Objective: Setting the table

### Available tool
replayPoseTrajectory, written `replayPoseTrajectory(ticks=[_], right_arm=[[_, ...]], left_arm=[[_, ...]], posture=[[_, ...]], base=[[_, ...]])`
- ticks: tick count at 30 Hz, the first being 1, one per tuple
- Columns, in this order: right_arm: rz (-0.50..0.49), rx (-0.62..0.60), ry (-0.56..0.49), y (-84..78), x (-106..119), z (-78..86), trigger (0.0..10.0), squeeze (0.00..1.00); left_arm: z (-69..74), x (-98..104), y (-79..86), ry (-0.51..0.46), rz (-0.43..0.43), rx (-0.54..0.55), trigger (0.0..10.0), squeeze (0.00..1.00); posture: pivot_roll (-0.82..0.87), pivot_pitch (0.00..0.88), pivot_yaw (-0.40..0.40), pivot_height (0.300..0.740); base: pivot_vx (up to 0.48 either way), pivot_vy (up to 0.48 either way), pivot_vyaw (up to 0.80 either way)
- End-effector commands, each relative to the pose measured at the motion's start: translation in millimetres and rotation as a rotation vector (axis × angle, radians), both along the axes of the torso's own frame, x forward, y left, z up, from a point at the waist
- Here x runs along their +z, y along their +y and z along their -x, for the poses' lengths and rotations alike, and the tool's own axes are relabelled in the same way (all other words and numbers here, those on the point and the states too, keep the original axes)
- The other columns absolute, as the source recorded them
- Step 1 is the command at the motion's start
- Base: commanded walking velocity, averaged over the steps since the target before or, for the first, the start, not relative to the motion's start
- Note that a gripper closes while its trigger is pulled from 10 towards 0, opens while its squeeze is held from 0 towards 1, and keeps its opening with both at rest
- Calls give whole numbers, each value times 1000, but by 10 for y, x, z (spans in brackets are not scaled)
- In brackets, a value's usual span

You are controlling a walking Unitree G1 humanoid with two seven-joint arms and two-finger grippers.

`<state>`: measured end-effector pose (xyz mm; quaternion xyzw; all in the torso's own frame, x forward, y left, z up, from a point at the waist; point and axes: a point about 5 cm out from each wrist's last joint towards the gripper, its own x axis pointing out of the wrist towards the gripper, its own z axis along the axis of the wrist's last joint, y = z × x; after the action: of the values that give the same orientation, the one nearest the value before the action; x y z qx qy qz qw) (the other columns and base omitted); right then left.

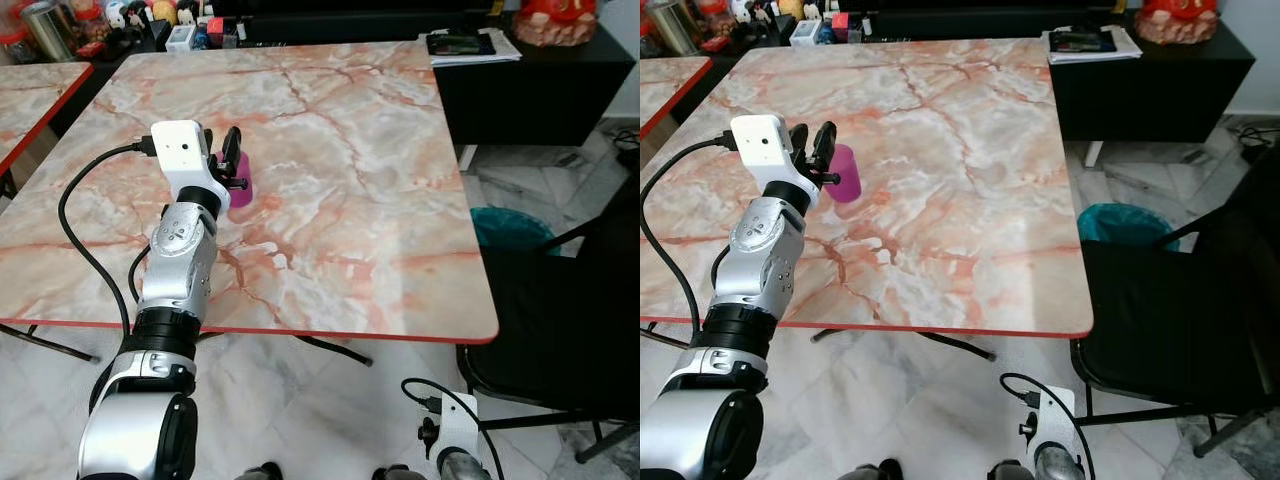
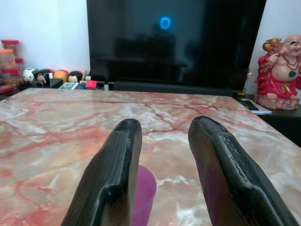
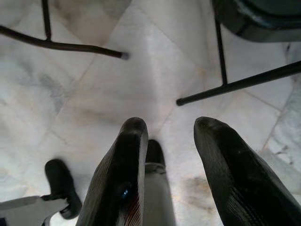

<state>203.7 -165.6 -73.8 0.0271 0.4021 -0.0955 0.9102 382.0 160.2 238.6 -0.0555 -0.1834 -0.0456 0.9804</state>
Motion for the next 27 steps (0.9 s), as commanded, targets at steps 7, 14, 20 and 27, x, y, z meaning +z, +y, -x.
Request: replayPoseTrajectory(ticks=[7,14,20,27], right_arm=[[-3,-5,34,-63,-47,88,10000,0],[-4,-3,38,-58,-49,89,10000,0],[-9,-4,42,-47,-52,90,10000,0],[-8,-7,48,-44,-54,92,10000,0]], left_arm=[[-82,221,179,16,47,42,10000,0],[-265,289,298,183,56,71,10000,0],[-347,324,304,271,32,35,10000,0],[-425,536,298,324,114,-6,10000,0]], posture=[[-115,155,53,740],[-109,163,61,740],[-113,176,68,740],[-110,198,76,740]], base=[[0,0,0],[0,0,0],[0,0,0],[0,0,0]])
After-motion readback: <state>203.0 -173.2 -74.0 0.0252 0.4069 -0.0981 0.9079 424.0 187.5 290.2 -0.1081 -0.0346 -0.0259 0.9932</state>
